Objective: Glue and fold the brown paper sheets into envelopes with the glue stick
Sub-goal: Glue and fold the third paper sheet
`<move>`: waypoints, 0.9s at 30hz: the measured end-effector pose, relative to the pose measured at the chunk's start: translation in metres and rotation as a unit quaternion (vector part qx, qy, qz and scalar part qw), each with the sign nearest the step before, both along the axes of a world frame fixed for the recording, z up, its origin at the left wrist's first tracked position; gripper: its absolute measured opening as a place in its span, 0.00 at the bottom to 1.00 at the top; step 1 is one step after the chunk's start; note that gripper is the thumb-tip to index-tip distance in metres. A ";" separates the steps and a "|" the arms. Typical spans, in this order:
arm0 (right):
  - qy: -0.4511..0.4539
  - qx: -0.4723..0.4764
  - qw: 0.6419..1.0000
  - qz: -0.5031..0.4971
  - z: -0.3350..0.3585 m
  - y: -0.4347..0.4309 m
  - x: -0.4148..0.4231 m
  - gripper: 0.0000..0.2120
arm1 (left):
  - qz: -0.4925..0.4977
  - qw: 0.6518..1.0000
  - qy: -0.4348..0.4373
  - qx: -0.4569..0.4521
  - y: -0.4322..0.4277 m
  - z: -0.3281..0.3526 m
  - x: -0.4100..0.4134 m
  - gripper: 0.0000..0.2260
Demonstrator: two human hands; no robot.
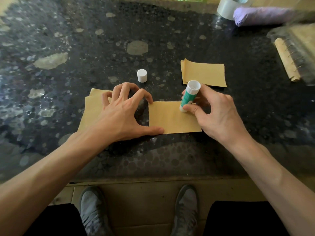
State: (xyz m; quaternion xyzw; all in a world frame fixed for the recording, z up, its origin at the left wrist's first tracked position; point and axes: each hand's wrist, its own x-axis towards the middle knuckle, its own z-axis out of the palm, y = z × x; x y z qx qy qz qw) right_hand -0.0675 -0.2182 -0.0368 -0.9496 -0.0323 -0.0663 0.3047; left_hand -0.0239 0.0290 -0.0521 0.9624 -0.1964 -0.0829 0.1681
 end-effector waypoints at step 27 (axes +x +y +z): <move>-0.057 0.023 0.998 -0.016 -0.009 -0.001 0.013 0.16 | 0.003 1.000 -0.001 -0.008 0.000 -0.001 0.000 0.39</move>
